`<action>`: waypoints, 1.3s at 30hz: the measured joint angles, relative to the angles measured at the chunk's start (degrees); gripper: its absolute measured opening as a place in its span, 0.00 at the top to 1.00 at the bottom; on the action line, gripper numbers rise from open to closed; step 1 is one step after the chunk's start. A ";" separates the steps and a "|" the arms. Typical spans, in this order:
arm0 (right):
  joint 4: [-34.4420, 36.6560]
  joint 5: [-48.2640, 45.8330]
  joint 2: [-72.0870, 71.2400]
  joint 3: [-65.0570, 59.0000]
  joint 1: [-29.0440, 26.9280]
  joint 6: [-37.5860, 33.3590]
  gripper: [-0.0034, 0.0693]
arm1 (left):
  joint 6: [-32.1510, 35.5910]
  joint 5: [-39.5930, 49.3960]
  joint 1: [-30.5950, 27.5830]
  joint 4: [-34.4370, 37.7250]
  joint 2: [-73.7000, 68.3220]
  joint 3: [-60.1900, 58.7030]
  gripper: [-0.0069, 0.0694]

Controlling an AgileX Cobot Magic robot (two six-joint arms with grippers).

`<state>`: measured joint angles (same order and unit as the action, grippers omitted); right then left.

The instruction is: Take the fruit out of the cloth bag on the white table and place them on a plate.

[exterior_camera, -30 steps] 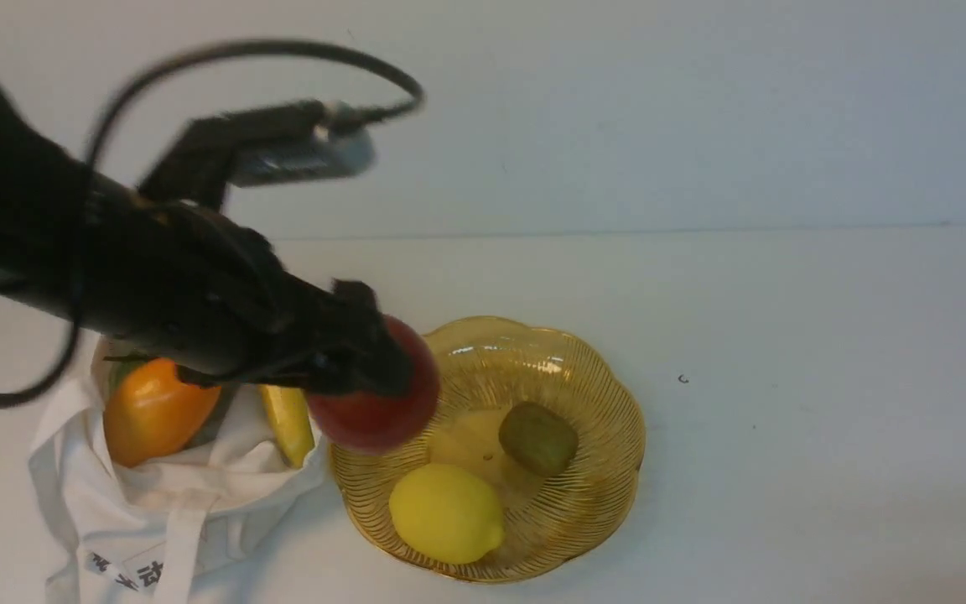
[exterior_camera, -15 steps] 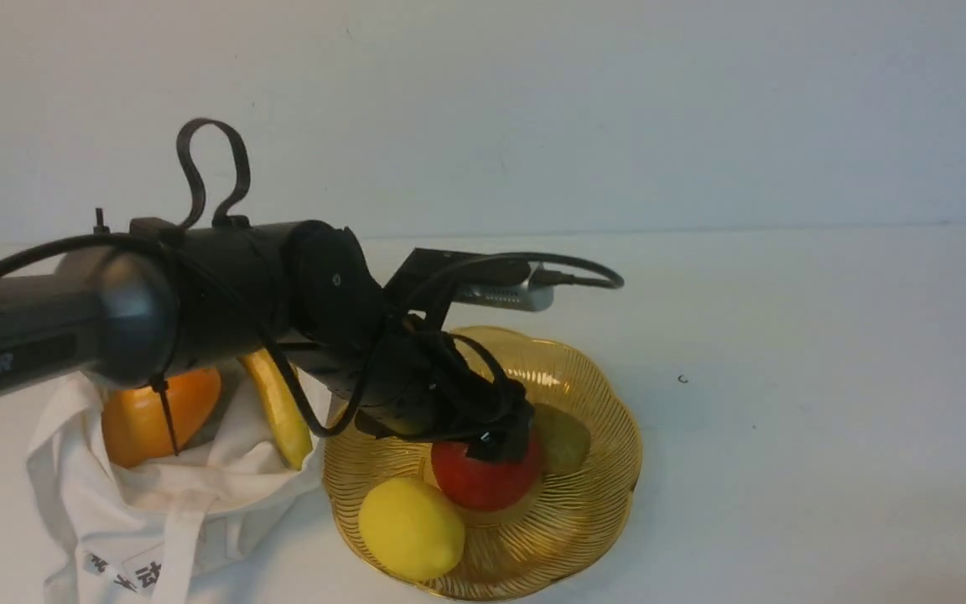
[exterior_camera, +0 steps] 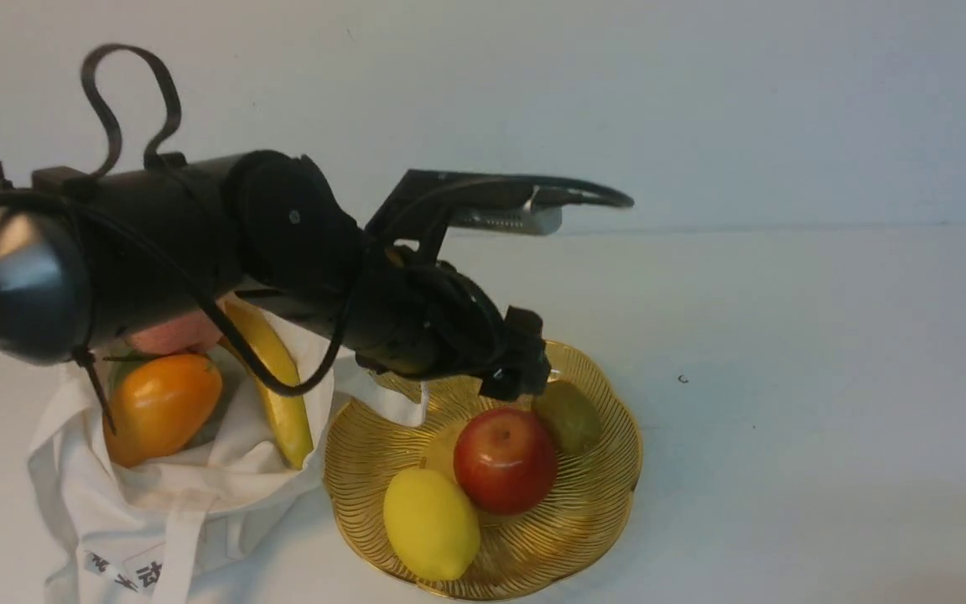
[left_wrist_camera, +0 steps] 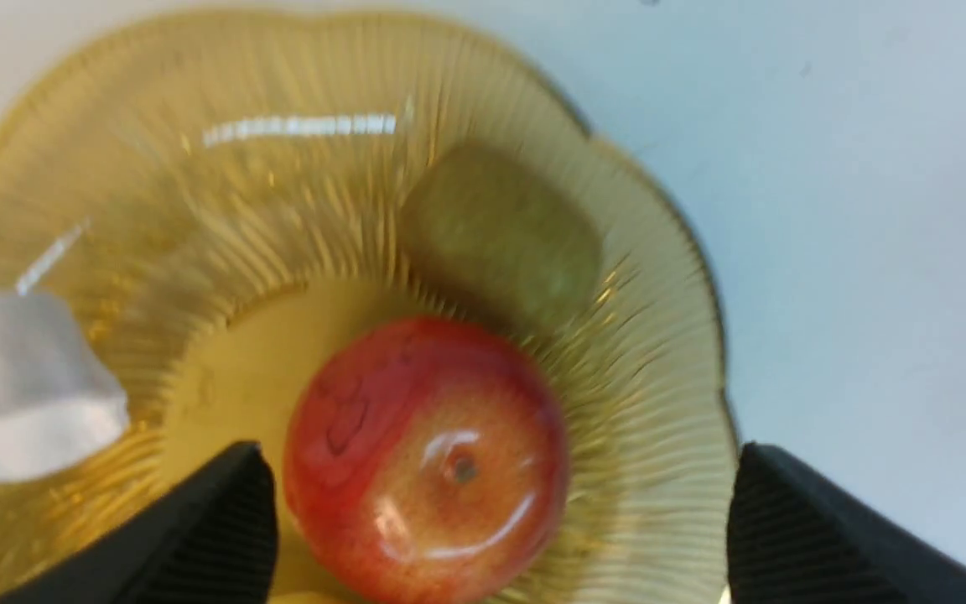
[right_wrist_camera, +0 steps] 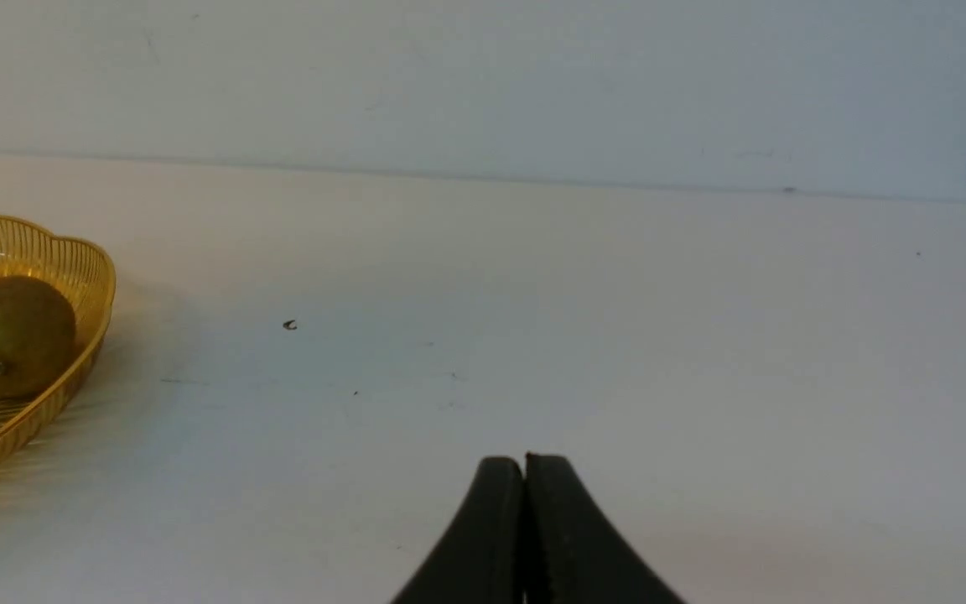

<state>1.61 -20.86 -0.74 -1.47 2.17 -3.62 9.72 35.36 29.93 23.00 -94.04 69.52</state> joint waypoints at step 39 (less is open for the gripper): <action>0.00 0.00 0.00 0.00 0.00 0.00 0.97 | -28.16 -14.86 0.00 -29.65 78.91 -52.96 0.92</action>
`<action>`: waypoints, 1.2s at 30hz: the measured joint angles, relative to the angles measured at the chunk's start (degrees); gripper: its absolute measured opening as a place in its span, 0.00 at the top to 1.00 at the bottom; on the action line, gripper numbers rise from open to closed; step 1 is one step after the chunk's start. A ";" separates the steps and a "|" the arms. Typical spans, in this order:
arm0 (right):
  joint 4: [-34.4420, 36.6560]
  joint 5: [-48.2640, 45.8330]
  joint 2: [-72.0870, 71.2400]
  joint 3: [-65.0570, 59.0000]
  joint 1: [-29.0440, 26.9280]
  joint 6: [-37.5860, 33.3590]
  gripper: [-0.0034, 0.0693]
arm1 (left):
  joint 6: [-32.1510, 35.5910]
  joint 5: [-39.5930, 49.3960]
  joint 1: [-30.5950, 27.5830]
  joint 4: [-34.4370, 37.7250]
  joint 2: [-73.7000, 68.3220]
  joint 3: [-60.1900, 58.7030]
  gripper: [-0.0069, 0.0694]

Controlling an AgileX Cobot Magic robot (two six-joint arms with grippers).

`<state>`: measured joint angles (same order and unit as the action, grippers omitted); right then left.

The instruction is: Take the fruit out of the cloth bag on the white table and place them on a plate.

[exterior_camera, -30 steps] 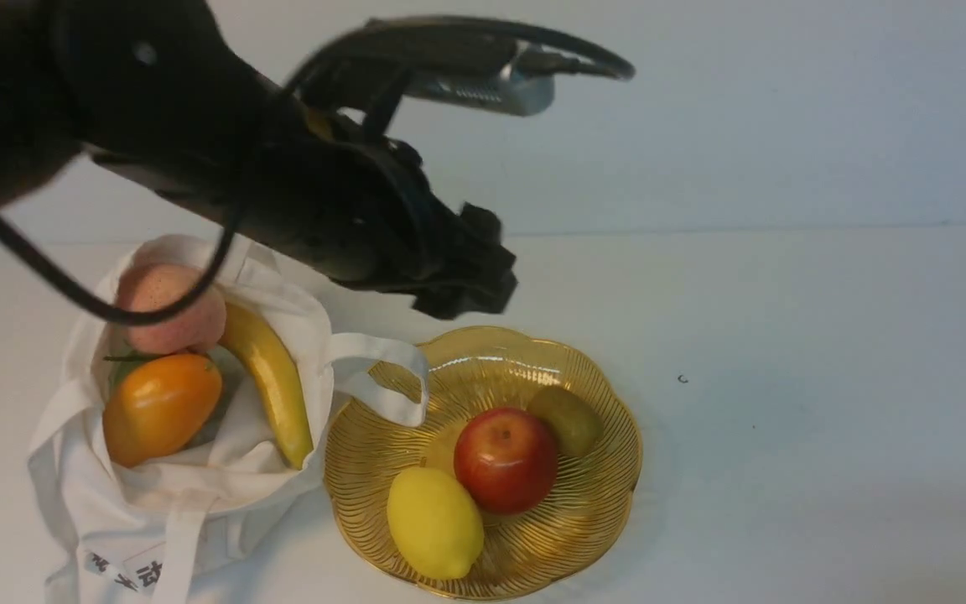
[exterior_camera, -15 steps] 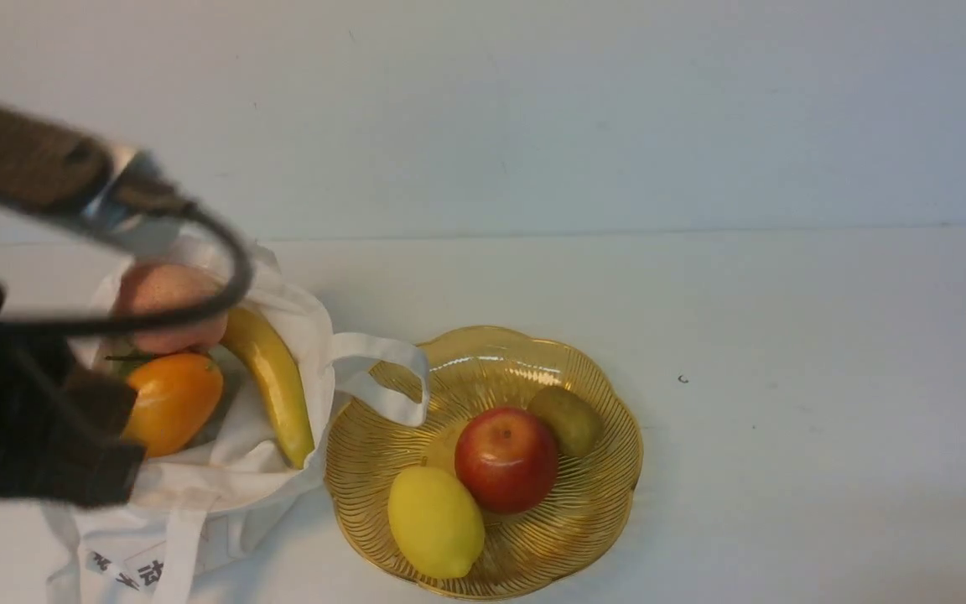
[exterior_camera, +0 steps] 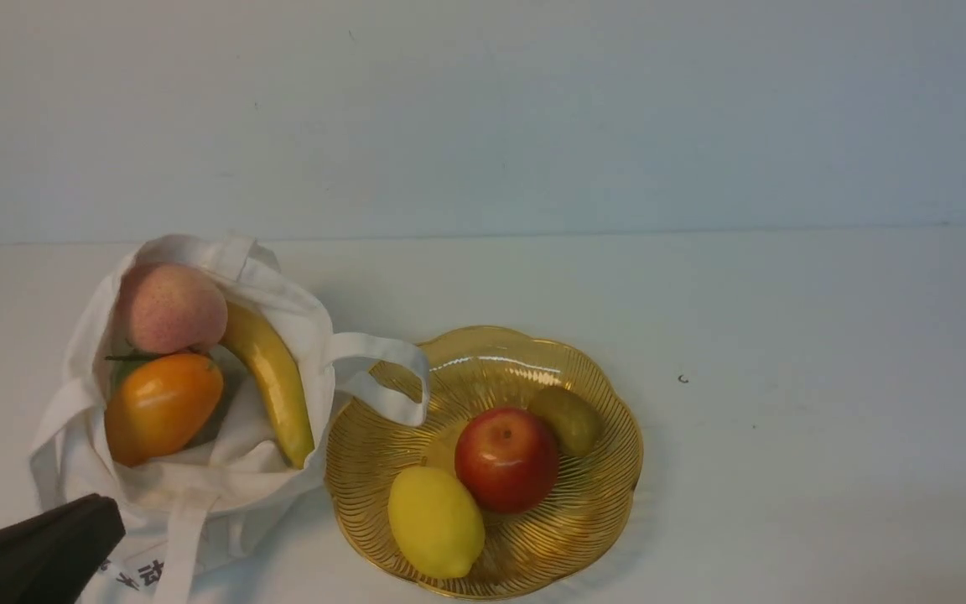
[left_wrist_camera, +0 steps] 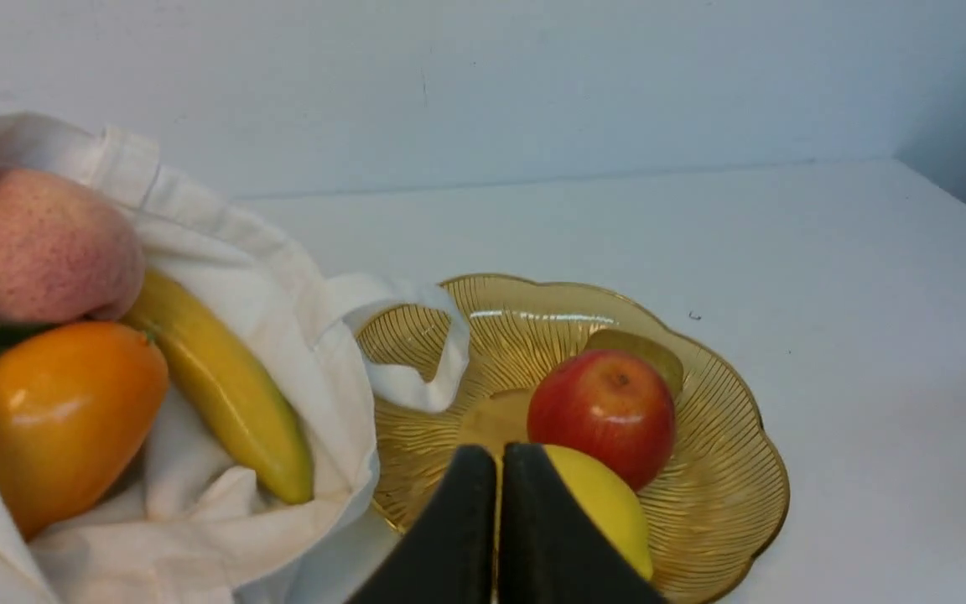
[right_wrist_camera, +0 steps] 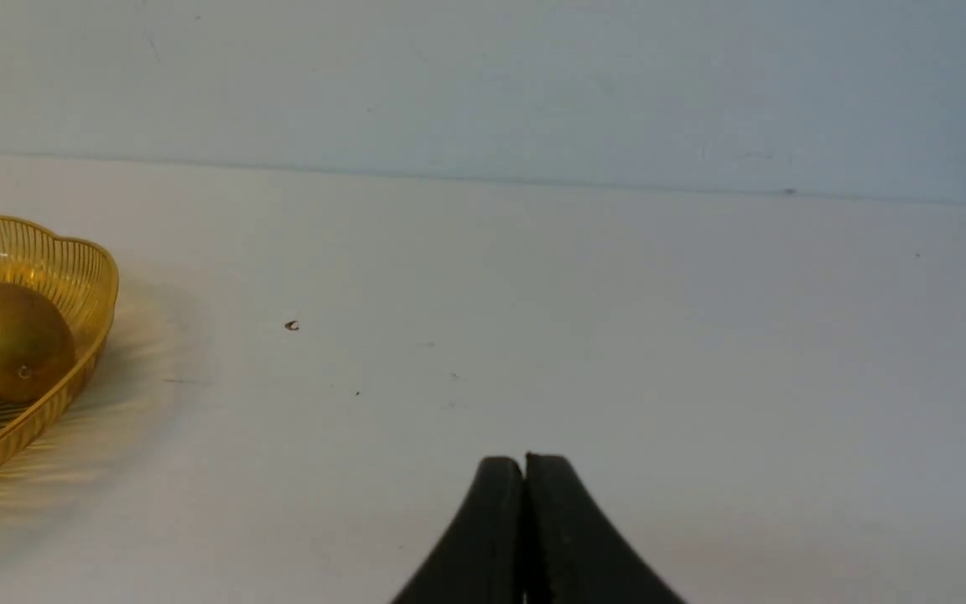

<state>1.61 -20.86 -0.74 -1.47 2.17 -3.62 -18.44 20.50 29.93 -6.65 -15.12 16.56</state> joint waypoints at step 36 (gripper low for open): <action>0.00 0.00 0.00 0.00 0.00 0.00 0.97 | 15.12 -0.98 -30.28 7.45 15.71 -18.21 0.92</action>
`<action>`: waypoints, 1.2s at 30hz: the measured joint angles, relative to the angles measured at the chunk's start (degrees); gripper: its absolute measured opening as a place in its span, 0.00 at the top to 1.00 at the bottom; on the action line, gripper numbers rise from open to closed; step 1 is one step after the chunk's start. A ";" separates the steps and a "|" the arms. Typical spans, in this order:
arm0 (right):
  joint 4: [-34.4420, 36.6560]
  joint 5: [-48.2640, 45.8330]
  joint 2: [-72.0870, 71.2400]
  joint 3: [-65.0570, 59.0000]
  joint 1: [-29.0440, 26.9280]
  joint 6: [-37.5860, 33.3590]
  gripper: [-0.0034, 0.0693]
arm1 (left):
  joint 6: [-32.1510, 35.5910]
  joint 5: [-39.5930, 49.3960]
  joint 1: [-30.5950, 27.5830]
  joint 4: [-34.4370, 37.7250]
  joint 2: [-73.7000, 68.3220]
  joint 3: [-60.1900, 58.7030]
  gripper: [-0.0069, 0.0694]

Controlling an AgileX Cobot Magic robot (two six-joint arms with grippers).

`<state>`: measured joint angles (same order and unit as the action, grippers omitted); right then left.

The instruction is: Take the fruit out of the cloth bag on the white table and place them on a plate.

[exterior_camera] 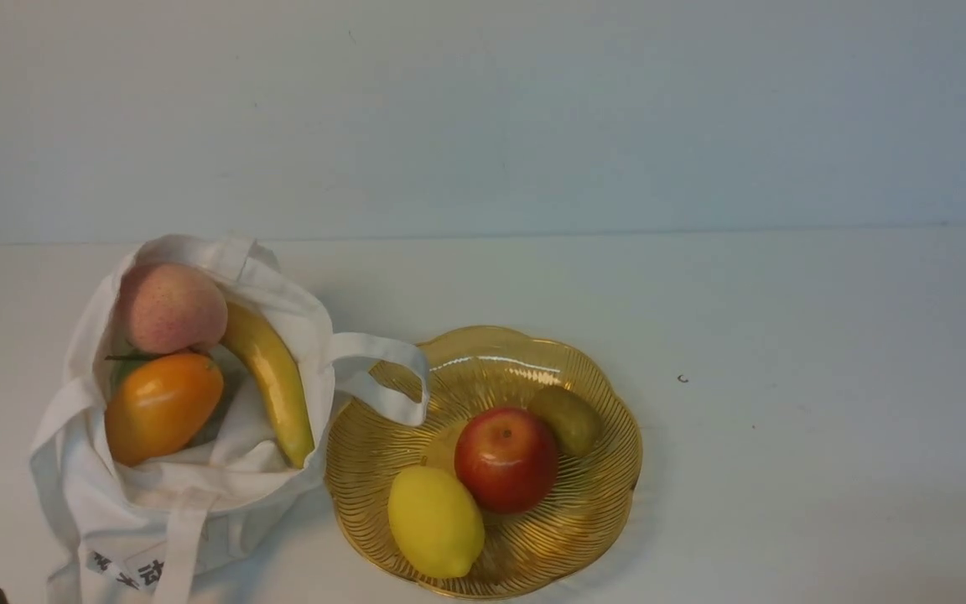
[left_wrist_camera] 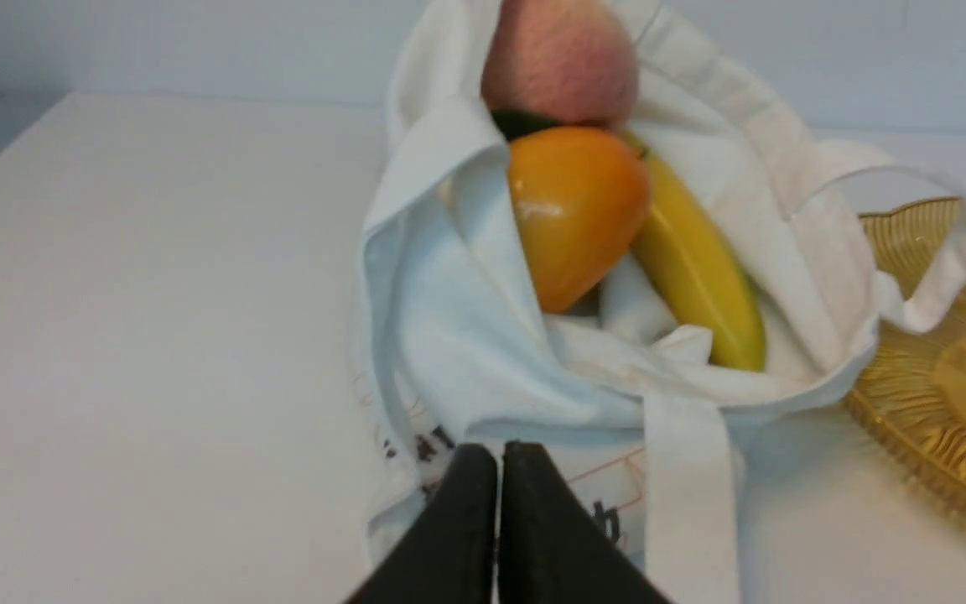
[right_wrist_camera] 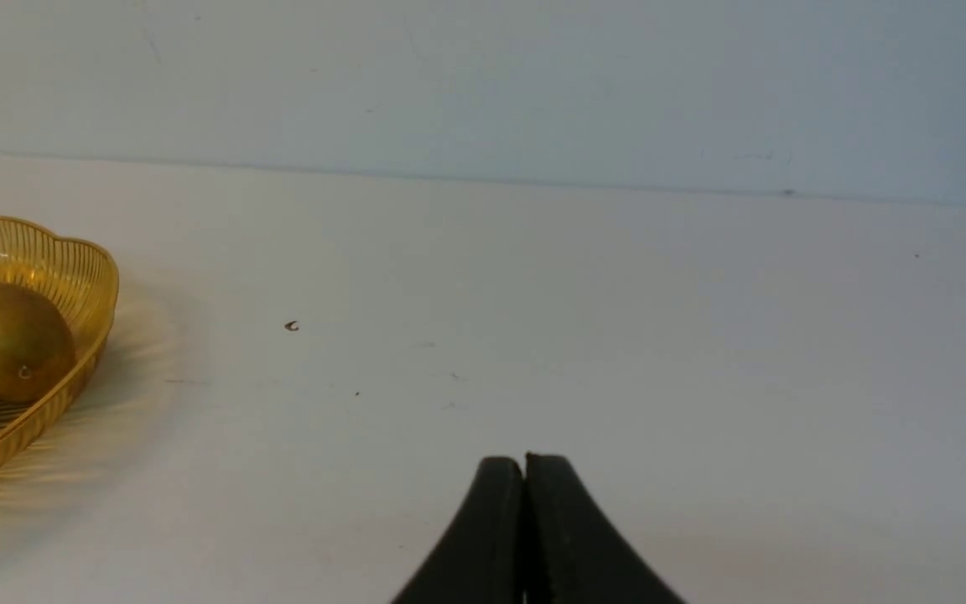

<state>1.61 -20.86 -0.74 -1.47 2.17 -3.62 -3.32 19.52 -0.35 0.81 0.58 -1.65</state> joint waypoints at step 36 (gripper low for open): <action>0.00 0.00 0.00 0.00 0.00 -0.05 0.97 | 0.00 2.02 2.25 -0.81 0.00 0.00 0.92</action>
